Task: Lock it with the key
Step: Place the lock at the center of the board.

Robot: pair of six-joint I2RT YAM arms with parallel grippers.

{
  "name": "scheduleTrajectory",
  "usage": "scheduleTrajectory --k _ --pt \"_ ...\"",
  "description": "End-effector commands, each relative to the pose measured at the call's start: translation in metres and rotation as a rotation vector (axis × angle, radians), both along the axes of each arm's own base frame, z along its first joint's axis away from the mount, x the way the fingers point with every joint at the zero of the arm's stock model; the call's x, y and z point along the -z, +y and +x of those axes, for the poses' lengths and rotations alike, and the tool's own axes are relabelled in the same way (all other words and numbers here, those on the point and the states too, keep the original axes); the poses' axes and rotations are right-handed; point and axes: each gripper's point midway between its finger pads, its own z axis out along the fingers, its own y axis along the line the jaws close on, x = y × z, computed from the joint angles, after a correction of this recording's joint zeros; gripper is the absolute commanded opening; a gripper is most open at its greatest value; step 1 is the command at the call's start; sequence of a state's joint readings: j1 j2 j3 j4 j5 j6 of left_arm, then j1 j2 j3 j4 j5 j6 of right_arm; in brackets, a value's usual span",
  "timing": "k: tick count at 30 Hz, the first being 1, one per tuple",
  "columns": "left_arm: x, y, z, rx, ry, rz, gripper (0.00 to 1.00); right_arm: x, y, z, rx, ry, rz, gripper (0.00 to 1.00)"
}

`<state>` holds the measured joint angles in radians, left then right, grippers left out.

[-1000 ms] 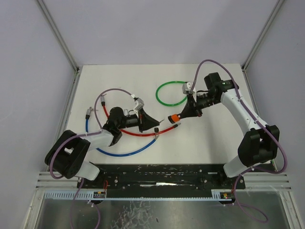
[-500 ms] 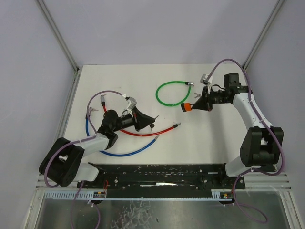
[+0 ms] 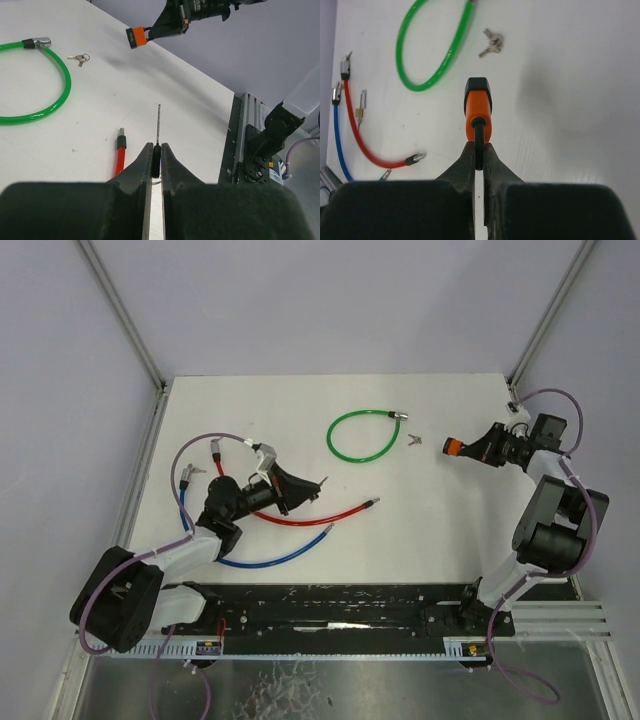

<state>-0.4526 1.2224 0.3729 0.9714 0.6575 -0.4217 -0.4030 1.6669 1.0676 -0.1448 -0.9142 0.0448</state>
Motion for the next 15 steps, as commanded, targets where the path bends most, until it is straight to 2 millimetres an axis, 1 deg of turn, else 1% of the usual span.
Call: scheduleTrajectory --k 1,4,6,9,10,15 --pt "-0.005 0.002 -0.004 0.001 -0.028 -0.005 0.0 0.009 -0.027 0.028 0.195 0.078 0.0 0.0" --pt "-0.008 0.003 -0.007 0.005 -0.038 -0.004 0.0 0.024 -0.032 0.038 0.204 0.111 0.012 0.0" --pt "-0.009 0.003 -0.009 0.015 -0.04 -0.005 0.0 0.026 -0.034 0.05 0.192 0.122 0.034 0.0" --pt "-0.011 0.0 -0.012 0.042 -0.033 -0.003 0.0 0.033 -0.046 0.075 0.178 0.122 0.022 0.01" --pt "-0.011 0.0 -0.013 0.048 -0.029 0.002 0.0 0.035 -0.048 0.079 0.17 0.127 0.018 0.02" --pt "-0.011 0.002 -0.013 0.039 -0.033 0.01 0.0 0.05 -0.044 0.089 0.113 0.148 0.07 0.1"
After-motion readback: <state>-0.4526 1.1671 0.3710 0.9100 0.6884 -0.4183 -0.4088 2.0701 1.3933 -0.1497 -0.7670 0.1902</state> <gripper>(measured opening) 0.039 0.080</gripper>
